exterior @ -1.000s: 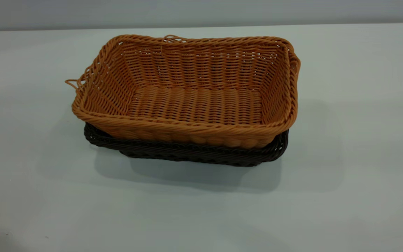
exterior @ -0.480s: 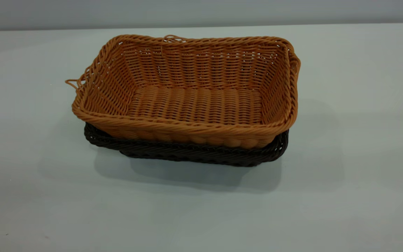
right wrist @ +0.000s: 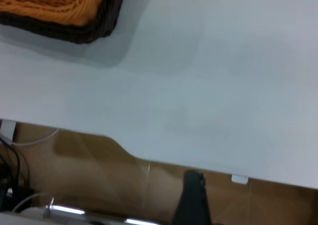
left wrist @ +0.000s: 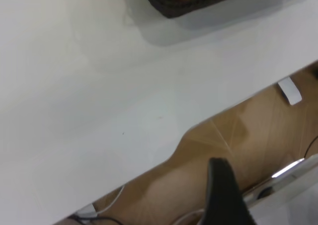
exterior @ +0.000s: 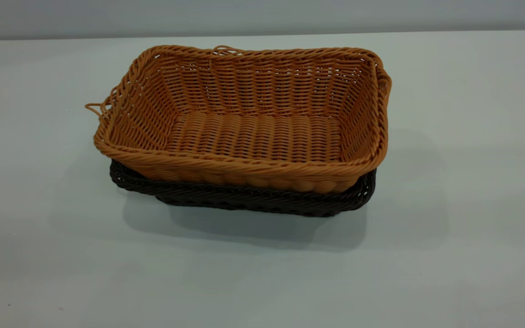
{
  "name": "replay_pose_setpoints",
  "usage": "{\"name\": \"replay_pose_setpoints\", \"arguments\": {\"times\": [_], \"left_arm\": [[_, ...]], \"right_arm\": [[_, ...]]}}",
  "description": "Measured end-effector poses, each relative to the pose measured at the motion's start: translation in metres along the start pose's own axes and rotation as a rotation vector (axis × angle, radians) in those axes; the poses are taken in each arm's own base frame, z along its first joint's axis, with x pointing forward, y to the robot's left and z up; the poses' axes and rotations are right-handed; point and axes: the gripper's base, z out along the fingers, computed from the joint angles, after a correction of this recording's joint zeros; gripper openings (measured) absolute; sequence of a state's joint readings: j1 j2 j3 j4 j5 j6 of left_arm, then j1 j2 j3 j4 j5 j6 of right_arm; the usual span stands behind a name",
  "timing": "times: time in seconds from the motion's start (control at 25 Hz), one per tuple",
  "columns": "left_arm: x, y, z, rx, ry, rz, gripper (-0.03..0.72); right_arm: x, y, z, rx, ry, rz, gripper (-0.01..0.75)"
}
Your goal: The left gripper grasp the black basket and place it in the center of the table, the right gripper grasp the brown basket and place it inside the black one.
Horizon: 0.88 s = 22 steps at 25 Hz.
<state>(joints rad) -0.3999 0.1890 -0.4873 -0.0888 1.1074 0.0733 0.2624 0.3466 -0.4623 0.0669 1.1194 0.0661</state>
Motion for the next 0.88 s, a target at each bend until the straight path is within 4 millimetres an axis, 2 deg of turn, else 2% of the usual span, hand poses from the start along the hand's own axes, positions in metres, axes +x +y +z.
{"name": "replay_pose_setpoints", "arguments": {"times": [0.2, 0.4, 0.64, 0.88], "left_arm": [[0.004, 0.0, -0.003, -0.011, -0.036, -0.008, 0.401], [0.006, 0.0, -0.006, -0.111, -0.064, -0.115, 0.401], [0.006, 0.0, -0.006, -0.23, -0.076, -0.241, 0.401], [0.018, -0.006, -0.015, -0.265, -0.188, -0.234, 0.401]], "right_arm": [[0.011, -0.002, -0.015, 0.039, -0.148, 0.069, 0.54], [0.033, 0.001, -0.033, 0.063, -0.35, 0.087, 0.54], [0.036, 0.001, -0.035, 0.064, -0.363, 0.087, 0.539], [0.036, 0.001, -0.035, 0.062, -0.363, 0.088, 0.539]]}}
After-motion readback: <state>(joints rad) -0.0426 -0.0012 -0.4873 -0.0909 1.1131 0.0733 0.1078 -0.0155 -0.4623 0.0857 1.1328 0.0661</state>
